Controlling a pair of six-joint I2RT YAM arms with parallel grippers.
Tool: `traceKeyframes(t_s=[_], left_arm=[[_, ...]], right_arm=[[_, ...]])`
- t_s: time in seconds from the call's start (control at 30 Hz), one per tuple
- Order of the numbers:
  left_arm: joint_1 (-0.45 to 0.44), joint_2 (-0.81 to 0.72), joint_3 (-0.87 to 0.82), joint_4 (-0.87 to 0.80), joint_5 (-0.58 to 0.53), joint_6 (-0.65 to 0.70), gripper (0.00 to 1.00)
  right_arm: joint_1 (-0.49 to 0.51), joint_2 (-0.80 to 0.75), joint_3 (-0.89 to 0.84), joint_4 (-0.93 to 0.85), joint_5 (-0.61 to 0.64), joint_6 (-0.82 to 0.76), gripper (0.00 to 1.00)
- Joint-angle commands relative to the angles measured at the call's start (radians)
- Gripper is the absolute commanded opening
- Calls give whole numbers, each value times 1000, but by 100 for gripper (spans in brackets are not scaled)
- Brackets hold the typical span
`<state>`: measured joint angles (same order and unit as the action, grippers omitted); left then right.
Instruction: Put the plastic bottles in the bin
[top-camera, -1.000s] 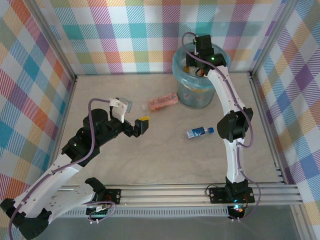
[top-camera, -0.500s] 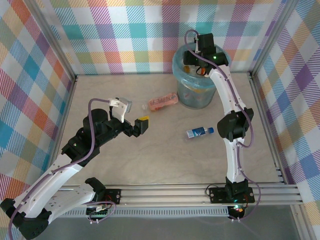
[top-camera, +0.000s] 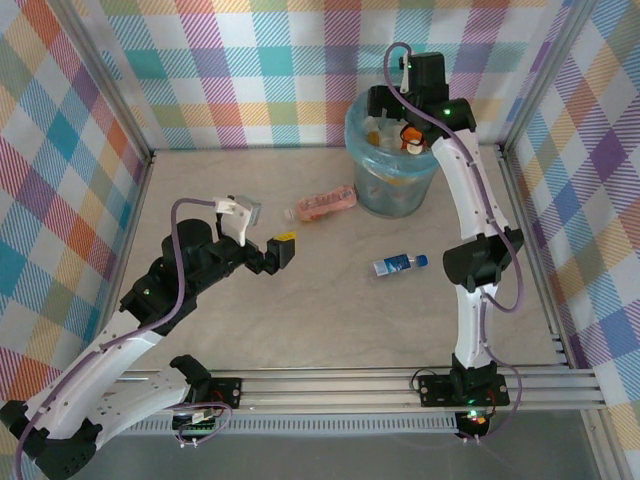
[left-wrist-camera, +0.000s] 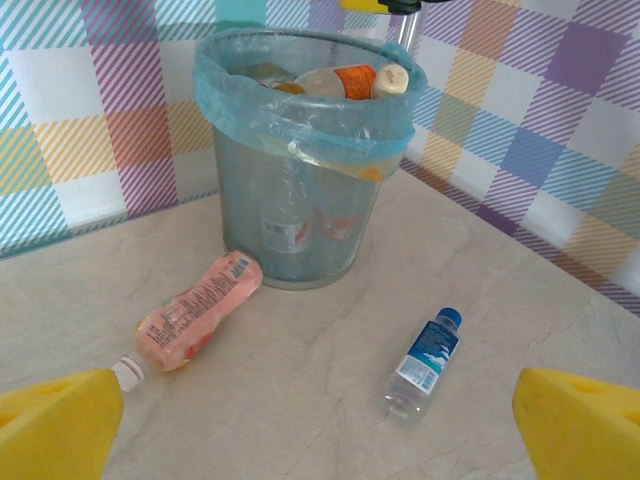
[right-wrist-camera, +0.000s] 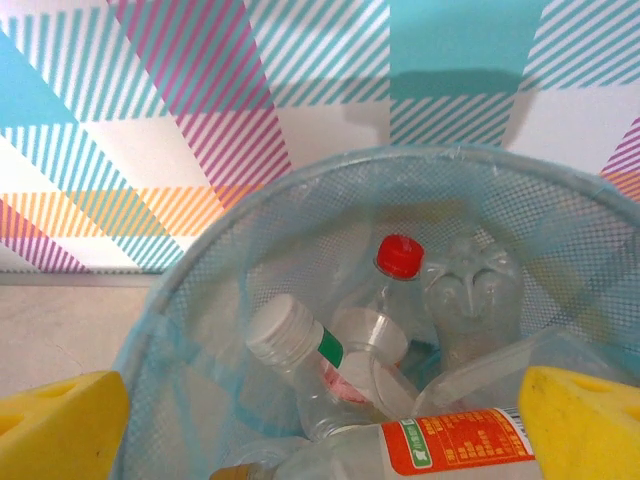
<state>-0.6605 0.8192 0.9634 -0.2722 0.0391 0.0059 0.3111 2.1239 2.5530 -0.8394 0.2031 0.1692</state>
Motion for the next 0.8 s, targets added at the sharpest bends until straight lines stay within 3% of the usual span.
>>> traceKeyframes(t_s=[0.0,0.27,0.43,0.77], left_arm=[[0,-21,12,-27,-13,-19,100],[1,-22,18,-56,-58,-38,100],[-1,18,21,-55,-55,-62,100],[-12,284,95,-16,103,-96,100]], right_arm=[[17,-52,19,-7,-7,2,100],[53,-129,8,-20,-16,-16,100],[67,-231,-88,-23,-60,-7,100],[72,-638,-609,34,-77,20,99]])
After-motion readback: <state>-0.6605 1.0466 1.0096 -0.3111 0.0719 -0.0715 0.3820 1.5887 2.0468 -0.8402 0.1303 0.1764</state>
